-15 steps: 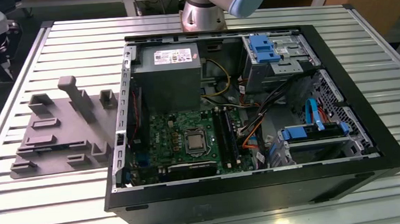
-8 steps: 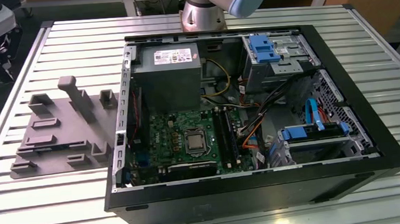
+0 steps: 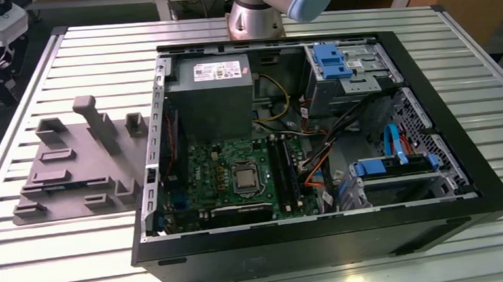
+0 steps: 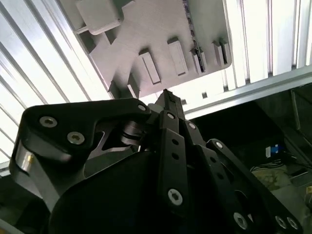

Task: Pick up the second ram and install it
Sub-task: 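Pick up the second ram and move it above second insertion slot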

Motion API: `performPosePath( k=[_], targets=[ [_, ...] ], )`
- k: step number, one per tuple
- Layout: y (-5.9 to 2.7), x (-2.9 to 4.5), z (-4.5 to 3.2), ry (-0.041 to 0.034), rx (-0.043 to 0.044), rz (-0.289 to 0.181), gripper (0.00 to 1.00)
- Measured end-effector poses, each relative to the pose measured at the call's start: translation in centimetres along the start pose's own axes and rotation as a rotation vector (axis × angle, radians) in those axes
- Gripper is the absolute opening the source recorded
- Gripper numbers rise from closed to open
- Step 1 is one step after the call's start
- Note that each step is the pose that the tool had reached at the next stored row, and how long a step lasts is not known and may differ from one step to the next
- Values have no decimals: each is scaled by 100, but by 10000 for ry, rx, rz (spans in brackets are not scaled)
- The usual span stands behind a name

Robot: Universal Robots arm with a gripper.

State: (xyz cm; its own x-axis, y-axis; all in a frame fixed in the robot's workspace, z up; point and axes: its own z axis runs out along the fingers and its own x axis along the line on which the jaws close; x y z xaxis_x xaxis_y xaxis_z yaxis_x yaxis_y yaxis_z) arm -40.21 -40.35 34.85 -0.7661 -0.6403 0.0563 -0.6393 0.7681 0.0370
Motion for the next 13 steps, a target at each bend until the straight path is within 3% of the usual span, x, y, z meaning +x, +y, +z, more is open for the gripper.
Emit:
performPosePath(
  k=[1,4,6,13],
  targets=[
    [2,2,5,-36,37,-50,11],
    [12,15,16,-263,190,-55,11],
    [15,26,25,-394,241,-68,11],
    [10,26,84,-442,329,-1073,11]
  ],
)
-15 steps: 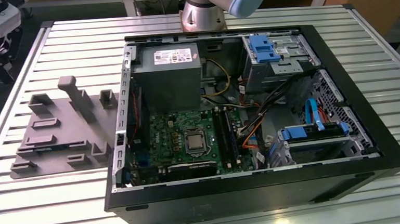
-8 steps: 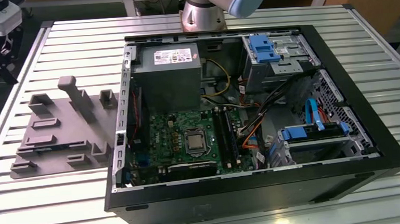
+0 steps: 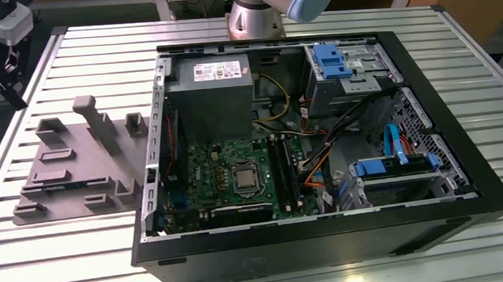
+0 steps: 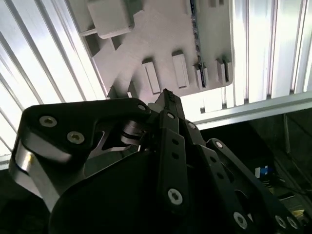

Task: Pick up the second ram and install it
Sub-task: 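Pick up the second ram and move it above second insertion slot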

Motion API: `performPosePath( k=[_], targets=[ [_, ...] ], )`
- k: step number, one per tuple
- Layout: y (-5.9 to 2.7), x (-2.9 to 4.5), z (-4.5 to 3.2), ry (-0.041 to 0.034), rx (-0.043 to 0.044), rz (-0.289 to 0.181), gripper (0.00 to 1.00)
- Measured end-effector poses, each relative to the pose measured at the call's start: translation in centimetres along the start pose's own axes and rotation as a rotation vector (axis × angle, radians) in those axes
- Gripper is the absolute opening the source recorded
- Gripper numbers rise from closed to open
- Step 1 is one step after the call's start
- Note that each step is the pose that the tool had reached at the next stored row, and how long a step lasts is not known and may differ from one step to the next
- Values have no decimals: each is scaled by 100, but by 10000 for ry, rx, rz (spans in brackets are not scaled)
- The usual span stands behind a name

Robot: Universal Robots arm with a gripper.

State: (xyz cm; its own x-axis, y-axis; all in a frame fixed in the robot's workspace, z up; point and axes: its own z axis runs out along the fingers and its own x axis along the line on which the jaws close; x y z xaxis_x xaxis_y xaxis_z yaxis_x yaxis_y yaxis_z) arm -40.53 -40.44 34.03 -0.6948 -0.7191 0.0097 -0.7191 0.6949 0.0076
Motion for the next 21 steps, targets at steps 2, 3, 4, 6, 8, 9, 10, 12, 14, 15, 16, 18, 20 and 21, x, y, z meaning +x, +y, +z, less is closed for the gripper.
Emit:
performPosePath(
  k=[2,3,4,6,8,9,10,12,14,15,16,18,20,21],
  targets=[
    [0,0,18,-9,15,-340,11],
    [0,0,27,-13,22,-506,11],
    [0,0,35,-16,28,-671,11],
    [0,0,49,-18,35,-981,11],
    [0,0,62,-19,40,-1271,11],
    [-1,0,68,-18,43,-1415,11],
    [-1,0,74,-17,44,-1569,11],
    [-1,0,88,-16,48,-1898,11],
    [-1,-1,100,-16,51,-2212,11],
    [-1,-1,106,-14,53,-2363,11],
    [-1,0,111,-13,54,-2495,11],
    [-9,11,119,-13,55,-2640,11],
    [-16,18,127,-14,57,-2787,11],
    [-16,23,130,-10,57,-2846,11]
  ],
)
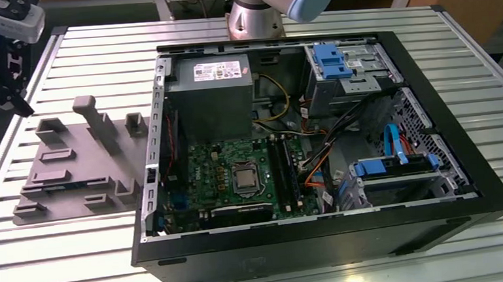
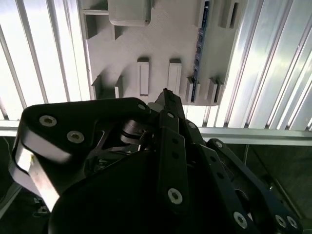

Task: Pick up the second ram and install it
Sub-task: 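Pick up the second ram and move it above second insertion slot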

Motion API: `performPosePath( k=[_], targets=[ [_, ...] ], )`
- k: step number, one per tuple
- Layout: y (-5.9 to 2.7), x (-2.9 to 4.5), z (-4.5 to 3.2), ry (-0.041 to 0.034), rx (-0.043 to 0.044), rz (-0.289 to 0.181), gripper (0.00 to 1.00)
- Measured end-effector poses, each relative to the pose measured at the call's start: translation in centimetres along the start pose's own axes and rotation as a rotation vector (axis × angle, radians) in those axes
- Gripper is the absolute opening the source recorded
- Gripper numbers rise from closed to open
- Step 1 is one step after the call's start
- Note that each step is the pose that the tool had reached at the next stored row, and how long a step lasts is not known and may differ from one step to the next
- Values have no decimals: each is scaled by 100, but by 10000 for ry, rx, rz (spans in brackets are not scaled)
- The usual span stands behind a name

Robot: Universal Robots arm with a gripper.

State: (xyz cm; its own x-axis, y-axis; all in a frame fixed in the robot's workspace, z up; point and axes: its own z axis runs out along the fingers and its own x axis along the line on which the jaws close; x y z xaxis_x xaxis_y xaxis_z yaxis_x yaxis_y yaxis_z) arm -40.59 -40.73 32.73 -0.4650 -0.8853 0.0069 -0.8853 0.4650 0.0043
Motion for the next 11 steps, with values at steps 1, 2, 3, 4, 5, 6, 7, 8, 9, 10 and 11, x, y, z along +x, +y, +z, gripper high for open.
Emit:
performPosePath(
  k=[1,2,3,4,5,6,7,8,9,10,11],
  targets=[
    [6,9,6,0,0,-34,11],
    [10,15,12,0,0,-68,11],
    [12,19,20,-2,2,-121,11],
    [12,22,28,-2,3,-220,11],
    [12,23,35,-1,4,-349,11],
    [12,23,44,1,4,-506,11],
    [11,23,55,1,5,-680,11],
    [11,23,66,2,6,-860,11],
    [11,23,78,3,7,-1040,11],
    [11,23,90,5,7,-1221,11],
    [11,23,104,8,4,-1391,11]
  ],
)
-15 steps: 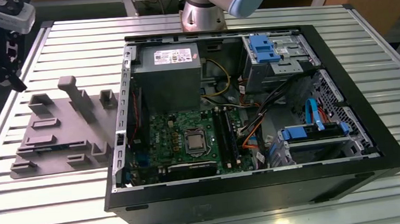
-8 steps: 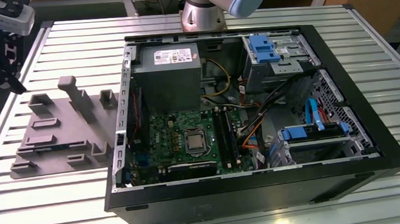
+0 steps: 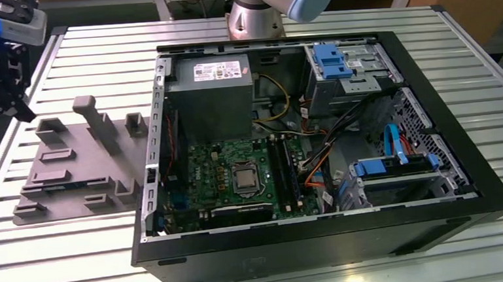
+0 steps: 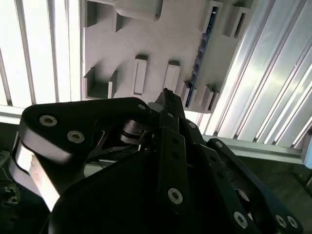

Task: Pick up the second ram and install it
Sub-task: 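Pick up the second ram and move it above second insertion slot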

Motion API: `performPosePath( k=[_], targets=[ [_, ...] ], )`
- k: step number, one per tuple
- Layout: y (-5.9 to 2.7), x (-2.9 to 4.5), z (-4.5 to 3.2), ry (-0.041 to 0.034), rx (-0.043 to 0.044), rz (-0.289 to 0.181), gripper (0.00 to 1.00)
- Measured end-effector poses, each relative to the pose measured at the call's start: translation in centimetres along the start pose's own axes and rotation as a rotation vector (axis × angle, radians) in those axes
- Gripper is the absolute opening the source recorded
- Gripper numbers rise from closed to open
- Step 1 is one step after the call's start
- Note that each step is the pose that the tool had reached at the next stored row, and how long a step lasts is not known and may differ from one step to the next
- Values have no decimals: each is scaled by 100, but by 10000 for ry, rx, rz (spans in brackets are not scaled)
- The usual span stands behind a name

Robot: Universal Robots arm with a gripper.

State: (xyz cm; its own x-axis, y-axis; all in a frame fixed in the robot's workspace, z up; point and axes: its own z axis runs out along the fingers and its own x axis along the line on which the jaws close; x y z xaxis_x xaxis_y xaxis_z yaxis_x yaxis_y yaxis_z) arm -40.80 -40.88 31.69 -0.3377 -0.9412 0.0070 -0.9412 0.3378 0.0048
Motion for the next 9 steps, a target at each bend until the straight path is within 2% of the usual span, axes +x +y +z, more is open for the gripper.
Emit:
performPosePath(
  k=[4,5,6,7,8,9],
  targets=[
    [16,15,52,23,-58,-227,11],
    [28,24,67,22,-57,-231,16],
    [32,30,81,22,-59,-243,16],
    [32,38,94,25,-69,-272,23],
    [31,42,109,30,-82,-325,23],
    [32,43,125,36,-92,-435,30]
  ],
)
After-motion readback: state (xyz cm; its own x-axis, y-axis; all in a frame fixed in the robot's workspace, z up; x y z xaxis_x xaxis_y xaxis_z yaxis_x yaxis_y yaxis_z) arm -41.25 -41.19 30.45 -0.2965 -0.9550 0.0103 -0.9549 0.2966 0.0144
